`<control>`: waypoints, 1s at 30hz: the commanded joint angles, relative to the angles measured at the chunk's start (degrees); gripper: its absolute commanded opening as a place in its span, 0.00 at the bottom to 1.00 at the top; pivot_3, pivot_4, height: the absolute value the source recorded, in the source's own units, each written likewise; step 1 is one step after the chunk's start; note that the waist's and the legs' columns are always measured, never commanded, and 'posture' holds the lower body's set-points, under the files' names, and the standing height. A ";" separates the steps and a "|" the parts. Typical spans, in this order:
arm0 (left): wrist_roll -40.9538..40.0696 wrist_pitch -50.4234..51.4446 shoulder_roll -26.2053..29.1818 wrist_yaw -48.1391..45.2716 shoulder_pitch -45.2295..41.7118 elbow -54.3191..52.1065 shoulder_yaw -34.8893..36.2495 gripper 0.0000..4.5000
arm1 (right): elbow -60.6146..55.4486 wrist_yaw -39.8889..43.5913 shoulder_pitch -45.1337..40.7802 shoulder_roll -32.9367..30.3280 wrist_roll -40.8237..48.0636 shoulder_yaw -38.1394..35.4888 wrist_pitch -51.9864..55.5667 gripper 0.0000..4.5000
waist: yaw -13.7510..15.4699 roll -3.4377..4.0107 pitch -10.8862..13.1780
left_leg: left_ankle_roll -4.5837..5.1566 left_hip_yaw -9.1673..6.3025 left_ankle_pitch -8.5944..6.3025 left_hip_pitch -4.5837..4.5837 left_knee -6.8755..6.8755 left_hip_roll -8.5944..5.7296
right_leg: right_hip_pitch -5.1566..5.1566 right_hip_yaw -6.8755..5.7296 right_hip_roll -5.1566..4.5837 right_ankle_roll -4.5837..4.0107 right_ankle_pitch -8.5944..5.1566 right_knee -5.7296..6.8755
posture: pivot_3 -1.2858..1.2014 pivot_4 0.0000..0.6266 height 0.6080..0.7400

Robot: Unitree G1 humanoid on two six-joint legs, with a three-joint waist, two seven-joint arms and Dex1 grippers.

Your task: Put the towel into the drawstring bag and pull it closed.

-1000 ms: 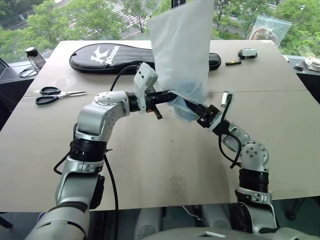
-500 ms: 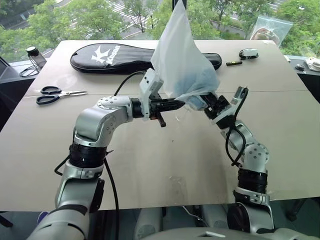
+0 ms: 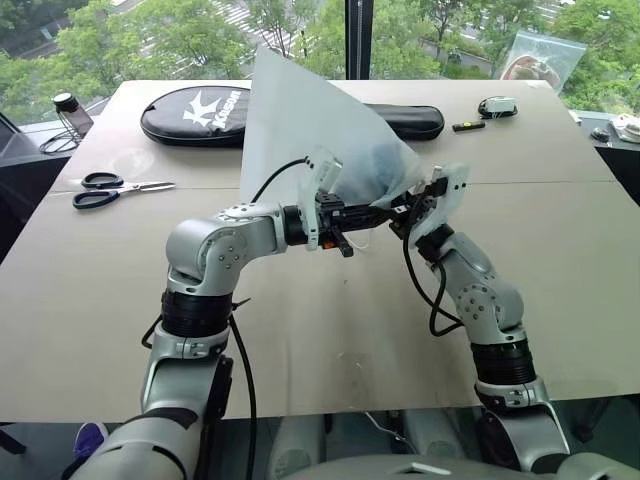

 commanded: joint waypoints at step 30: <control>-25.77 23.32 -3.75 13.66 -4.12 4.92 14.87 0.00 | 2.63 0.52 -6.70 7.68 22.89 -10.03 9.37 0.01 | 0.28 0.01 0.02 | 0.00 -0.03 0.00 0.00 -0.03 -0.02 | 0.01 0.00 -0.04 0.00 0.01 -0.06 | 0.52 0.24 1.00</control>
